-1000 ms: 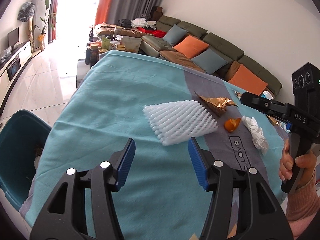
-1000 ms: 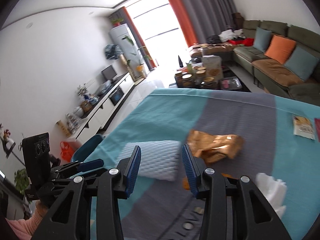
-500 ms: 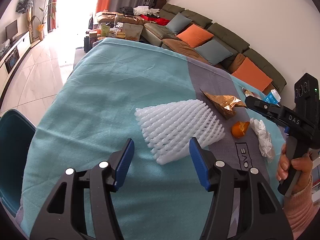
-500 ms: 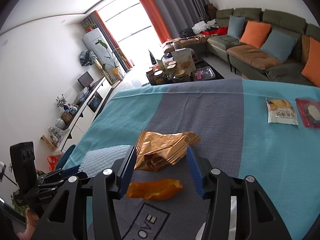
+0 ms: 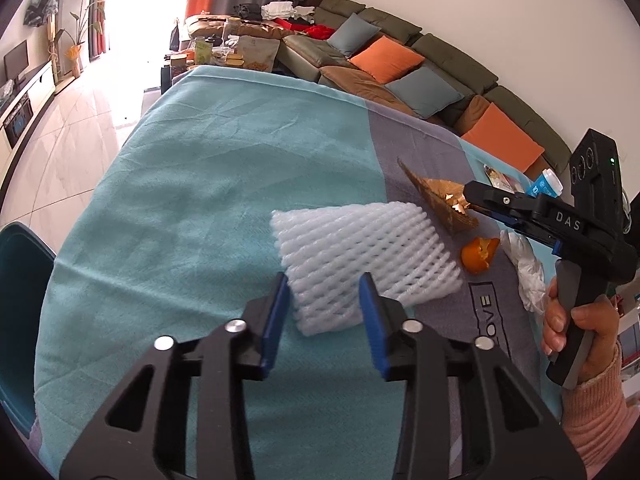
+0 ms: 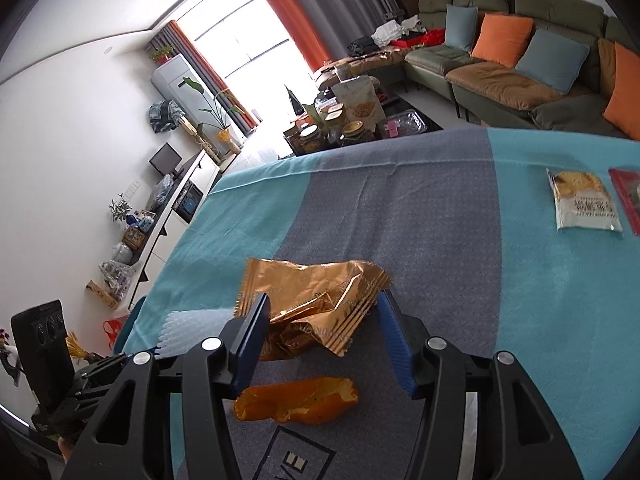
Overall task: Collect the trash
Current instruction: 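Grasp the gold snack bag with the right tool while the left tool grasps the white foam net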
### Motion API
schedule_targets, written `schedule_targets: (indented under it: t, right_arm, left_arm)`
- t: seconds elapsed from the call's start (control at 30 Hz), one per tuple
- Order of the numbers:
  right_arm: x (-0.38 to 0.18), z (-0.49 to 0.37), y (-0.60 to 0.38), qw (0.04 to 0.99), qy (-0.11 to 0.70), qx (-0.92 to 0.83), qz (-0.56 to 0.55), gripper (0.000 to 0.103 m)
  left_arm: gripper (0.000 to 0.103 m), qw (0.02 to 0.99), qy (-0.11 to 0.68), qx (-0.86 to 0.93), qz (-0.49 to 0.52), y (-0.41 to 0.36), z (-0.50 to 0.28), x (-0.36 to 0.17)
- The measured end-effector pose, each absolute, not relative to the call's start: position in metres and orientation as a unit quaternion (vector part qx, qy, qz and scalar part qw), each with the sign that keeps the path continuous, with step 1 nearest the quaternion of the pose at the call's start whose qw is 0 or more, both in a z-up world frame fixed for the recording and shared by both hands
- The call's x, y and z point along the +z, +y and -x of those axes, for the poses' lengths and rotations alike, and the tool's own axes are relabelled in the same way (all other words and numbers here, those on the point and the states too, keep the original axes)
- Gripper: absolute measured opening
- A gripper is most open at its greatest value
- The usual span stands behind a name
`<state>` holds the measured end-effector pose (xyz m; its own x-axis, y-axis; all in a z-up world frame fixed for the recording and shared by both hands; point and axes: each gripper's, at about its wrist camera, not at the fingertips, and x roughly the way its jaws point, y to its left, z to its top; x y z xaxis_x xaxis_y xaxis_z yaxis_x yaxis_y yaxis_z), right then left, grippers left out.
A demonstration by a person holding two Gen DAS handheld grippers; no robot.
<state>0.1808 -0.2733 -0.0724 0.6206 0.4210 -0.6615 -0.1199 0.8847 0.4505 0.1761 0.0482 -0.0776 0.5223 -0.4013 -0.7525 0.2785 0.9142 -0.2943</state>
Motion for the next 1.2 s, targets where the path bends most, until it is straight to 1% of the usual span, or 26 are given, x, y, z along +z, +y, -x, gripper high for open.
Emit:
schedule_targets:
  t: [0.07, 0.1, 0.13, 0.23, 0.43, 1.2]
  right_arm:
    - [-0.073, -0.182, -0.274, 0.881, 0.408, 0.152, -0.186, 0.050]
    - [-0.074, -0.182, -0.274, 0.880, 0.410, 0.152, -0.187, 0.045]
    - [-0.075, -0.182, -0.274, 0.878, 0.412, 0.154, -0.187, 0.042]
    - [-0.076, -0.181, -0.273, 0.876, 0.414, 0.158, -0.189, 0.039]
    - [-0.075, -0.180, -0.275, 0.876, 0.411, 0.164, -0.194, 0.034]
    - [-0.044, -0.153, -0.255, 0.886, 0.363, 0.217, -0.191, 0.032]
  left_arm:
    - [0.029, 0.871, 0.446, -0.196, 0.067, 0.048, -0.174, -0.077]
    - [0.028, 0.871, 0.445, -0.196, 0.067, 0.049, -0.173, -0.077]
    - [0.027, 0.872, 0.444, -0.196, 0.067, 0.049, -0.172, -0.077]
    - [0.024, 0.875, 0.439, -0.195, 0.066, 0.050, -0.169, -0.074]
    - [0.021, 0.880, 0.428, -0.196, 0.069, 0.054, -0.159, -0.070]
    - [0.019, 0.904, 0.383, -0.170, 0.082, 0.088, -0.111, -0.042]
